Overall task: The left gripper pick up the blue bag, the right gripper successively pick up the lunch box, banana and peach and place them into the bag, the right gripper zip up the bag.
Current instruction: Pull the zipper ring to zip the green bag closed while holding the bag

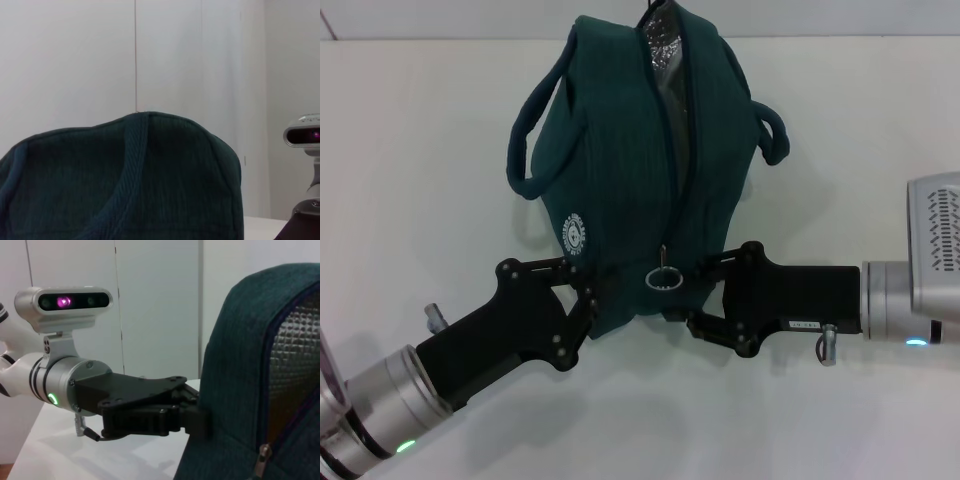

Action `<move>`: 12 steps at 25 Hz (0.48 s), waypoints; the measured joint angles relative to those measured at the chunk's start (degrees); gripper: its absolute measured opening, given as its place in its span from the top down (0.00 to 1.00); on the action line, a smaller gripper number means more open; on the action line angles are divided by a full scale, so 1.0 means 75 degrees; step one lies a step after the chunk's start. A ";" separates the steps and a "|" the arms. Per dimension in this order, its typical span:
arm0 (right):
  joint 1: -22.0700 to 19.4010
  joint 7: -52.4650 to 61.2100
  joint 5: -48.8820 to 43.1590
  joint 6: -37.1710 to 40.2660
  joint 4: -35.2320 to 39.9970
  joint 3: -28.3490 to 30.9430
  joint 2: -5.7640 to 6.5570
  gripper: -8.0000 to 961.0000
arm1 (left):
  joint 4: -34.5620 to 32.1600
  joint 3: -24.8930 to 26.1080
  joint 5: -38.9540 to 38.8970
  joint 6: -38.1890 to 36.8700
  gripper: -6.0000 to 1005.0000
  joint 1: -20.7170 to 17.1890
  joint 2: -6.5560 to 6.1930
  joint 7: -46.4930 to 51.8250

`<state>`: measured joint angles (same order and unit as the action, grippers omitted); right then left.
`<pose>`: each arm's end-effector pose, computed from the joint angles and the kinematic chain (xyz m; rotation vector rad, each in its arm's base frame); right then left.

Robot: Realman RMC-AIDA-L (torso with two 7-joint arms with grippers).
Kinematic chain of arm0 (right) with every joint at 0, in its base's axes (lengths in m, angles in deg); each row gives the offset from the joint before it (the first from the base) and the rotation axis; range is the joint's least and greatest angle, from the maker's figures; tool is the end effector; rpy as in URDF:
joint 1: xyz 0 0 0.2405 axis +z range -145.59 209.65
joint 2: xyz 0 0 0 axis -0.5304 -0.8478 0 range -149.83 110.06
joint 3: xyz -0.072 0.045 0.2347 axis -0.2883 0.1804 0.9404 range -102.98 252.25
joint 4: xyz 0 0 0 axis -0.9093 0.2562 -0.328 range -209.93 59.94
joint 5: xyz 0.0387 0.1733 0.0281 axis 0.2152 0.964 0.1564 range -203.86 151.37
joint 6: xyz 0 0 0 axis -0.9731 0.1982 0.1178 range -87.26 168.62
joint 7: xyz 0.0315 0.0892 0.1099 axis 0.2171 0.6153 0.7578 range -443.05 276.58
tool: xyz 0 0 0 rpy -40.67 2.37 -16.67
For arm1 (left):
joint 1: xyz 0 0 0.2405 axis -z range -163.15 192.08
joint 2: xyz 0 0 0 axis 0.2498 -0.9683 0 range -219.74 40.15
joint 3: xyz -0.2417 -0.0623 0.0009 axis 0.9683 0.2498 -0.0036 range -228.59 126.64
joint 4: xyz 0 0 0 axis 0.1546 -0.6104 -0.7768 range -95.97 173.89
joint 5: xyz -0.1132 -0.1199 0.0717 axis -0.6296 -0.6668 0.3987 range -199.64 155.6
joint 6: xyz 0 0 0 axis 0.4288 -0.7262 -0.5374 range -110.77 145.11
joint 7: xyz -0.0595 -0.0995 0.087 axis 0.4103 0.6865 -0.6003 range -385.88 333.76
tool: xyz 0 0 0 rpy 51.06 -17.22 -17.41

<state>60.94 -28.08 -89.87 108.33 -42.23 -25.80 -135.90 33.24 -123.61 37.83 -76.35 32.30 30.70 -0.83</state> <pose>0.1950 0.2819 -0.0765 -2.8669 0.0901 0.7229 -0.2560 0.2112 -0.0487 -2.3331 -0.2737 -1.0795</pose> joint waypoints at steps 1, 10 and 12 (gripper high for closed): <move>0.0001 -0.0020 0.0001 0.0000 0.0010 0.0010 0.0000 0.65 | 0.0000 -0.0001 0.0000 -0.0003 0.93 0.0000 0.0000 0.0000; -0.0118 -0.0998 0.0300 0.0040 -0.0027 -0.0028 -0.0025 0.80 | 0.0000 -0.0075 0.0000 -0.0021 0.93 -0.0015 0.0000 0.0000; -0.0138 -0.1091 0.0310 0.0041 -0.0031 -0.0012 -0.0024 0.82 | 0.0000 -0.0083 0.0000 -0.0025 0.93 -0.0010 0.0000 0.0000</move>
<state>59.90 -36.26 -87.54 108.64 -42.46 -25.89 -136.08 33.24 -124.23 37.83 -76.53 32.22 30.70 -0.84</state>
